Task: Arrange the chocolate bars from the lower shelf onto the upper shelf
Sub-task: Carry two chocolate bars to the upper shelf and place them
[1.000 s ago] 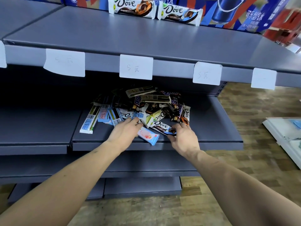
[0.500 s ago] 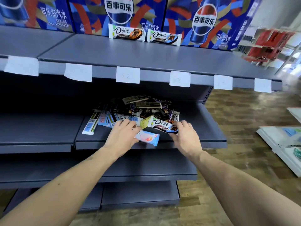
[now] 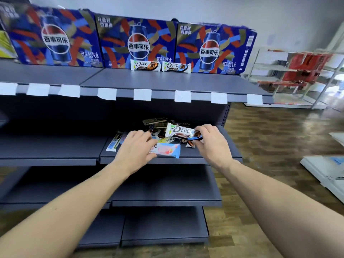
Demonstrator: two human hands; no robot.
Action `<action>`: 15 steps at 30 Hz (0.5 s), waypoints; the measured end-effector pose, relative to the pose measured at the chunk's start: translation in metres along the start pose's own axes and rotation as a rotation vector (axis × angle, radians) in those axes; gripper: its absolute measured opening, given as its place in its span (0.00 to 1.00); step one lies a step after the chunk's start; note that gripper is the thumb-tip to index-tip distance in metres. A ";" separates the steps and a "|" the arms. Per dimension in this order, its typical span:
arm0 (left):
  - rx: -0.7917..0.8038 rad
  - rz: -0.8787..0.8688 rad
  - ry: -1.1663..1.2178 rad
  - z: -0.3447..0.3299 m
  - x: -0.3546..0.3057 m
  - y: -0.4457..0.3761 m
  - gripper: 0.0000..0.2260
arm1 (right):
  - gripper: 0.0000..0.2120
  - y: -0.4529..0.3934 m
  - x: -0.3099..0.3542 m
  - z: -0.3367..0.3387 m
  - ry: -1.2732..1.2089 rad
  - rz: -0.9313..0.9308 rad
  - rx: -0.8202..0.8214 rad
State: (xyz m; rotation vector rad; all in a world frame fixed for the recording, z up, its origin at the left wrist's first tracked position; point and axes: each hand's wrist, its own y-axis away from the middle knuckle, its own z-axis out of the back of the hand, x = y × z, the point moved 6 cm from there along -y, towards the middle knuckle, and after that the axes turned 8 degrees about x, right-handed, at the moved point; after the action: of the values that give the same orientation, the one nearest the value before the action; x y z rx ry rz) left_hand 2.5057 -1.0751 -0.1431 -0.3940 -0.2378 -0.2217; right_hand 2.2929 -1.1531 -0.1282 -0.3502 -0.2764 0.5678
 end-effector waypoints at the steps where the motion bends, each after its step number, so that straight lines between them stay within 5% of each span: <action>1: -0.021 0.002 -0.015 0.012 0.002 0.000 0.19 | 0.18 -0.001 0.001 0.011 0.008 0.007 -0.013; 15: -0.229 0.113 -0.104 0.133 0.070 -0.034 0.19 | 0.18 -0.068 0.024 0.103 0.016 0.080 -0.160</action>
State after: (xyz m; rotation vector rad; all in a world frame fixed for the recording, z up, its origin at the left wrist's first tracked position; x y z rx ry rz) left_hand 2.5388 -1.0640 0.0070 -0.6448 -0.2924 -0.1171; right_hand 2.3087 -1.1673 -0.0041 -0.5222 -0.2938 0.6225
